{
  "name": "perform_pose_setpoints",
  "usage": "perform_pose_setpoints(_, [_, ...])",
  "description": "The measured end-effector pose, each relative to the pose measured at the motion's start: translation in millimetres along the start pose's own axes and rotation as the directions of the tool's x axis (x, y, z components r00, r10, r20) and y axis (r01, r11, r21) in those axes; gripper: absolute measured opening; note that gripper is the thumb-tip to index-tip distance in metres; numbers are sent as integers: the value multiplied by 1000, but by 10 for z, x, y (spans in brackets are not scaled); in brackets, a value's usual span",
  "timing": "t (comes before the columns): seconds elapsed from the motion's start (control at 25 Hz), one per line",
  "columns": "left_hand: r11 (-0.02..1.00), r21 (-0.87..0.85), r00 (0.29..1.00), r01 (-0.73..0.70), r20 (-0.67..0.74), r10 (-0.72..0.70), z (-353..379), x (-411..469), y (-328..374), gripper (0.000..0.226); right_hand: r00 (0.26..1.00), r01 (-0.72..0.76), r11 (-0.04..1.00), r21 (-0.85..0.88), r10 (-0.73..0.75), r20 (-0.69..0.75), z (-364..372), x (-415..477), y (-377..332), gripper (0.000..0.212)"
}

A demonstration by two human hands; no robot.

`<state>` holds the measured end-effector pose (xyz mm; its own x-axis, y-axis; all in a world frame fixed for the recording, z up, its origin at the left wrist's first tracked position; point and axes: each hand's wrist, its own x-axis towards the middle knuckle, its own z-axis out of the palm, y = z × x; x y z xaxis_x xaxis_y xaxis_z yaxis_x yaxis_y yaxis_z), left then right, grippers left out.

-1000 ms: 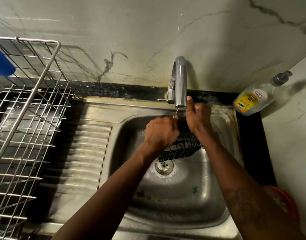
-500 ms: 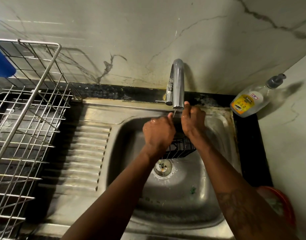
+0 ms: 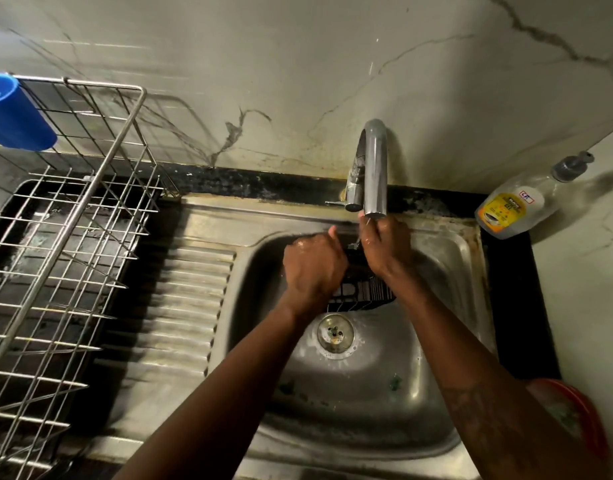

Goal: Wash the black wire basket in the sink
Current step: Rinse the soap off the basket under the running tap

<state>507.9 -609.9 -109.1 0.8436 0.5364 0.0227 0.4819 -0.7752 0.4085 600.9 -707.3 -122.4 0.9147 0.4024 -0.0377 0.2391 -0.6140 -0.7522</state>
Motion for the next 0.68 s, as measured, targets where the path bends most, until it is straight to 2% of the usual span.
perform_pose_setpoints(0.04, [996, 85, 1000, -17, 8, 17, -1, -12, 151, 42, 999, 38, 999, 2, -38, 12, 8, -18, -6, 45])
perform_pose_setpoints(0.12, [998, 52, 999, -39, 24, 38, 40, -19, 324, 38, 998, 6, 999, 44, -3, -56, 23, -17, 39, 47])
perform_pose_setpoints(0.16, [1000, -7, 999, -15, 28, 15, 36, -19, 308, 45, 998, -10, 997, 75, 14, -62, 5, -42, 35, 46])
perform_pose_setpoints(0.24, [984, -159, 996, 85, 22, -83, 38, 44, 121, 61, 999, 32, 981, 192, -35, 16, -13, -143, 24, 45])
perform_pose_setpoints(0.32, [904, -380, 980, 197, 74, -183, 53, 155, -117, 60, 986, 58, 961, 271, -97, 133, -3, -275, 29, 51])
perform_pose_setpoints(0.36, [856, -467, 975, 222, 77, -211, 21, 184, -208, 59, 982, 98, 965, 242, -133, 131, 14, -299, 22, 55])
perform_pose_setpoints(0.44, [838, -526, 986, 145, 4, -168, -2, 232, -230, 64, 981, 169, 982, 82, -176, 84, 82, -238, -54, 58])
perform_pose_setpoints(0.56, [910, -410, 990, 56, -93, -103, 30, 155, -85, 69, 987, 160, 982, -97, -161, -11, 273, -114, -123, 61])
perform_pose_setpoints(0.6, [893, -437, 985, 109, -76, -157, 44, 132, -77, 66, 985, 173, 983, -68, -174, -13, 329, -122, -71, 58])
perform_pose_setpoints(0.68, [735, -617, 946, 283, 52, -320, 57, 132, -188, 53, 990, 119, 992, 43, -121, 73, 316, -197, 89, 52])
